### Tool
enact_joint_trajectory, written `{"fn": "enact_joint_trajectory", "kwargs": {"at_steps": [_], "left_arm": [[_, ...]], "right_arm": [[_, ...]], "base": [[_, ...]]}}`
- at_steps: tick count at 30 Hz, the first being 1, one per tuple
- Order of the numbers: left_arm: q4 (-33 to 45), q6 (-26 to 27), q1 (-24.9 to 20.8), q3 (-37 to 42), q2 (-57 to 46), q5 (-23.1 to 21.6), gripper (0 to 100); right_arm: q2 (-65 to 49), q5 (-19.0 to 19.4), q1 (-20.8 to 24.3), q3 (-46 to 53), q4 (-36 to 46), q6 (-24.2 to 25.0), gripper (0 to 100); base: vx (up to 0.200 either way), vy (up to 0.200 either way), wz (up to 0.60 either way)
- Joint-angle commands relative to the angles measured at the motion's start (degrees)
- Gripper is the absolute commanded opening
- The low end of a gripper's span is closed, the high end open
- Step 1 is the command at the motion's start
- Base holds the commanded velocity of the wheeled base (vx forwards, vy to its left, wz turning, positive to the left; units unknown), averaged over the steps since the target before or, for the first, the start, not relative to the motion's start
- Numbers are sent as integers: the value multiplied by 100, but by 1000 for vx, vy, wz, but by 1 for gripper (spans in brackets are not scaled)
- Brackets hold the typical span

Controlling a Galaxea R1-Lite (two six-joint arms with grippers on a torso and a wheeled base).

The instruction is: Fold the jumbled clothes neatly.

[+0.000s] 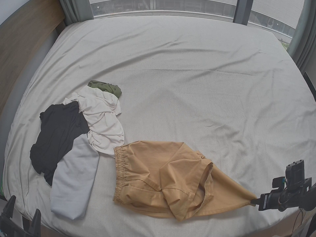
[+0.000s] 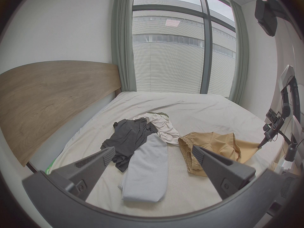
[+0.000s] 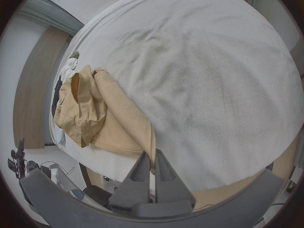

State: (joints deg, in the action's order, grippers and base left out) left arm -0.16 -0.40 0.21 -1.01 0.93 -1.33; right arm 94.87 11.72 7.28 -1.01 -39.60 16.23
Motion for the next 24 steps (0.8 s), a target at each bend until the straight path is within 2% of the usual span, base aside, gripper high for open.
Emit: {"fn": "enact_joint_trajectory", "kwargs": {"at_steps": [1, 6, 12, 24], "left_arm": [[-2, -4, 6, 101, -93, 1, 100], [-2, 5, -3, 101, -93, 1, 100], [-2, 14, -3, 101, -93, 1, 100], [-2, 5, -3, 101, -93, 1, 100]], "right_arm": [[-249, 15, -148, 101, 242, -5, 0], [-469, 15, -288, 101, 523, -5, 0], [-715, 24, -710, 101, 672, -120, 0], [-662, 33, -772, 101, 778, -128, 0]], "base": [[0, 0, 0], [0, 0, 0], [0, 0, 0], [0, 0, 0]]}}
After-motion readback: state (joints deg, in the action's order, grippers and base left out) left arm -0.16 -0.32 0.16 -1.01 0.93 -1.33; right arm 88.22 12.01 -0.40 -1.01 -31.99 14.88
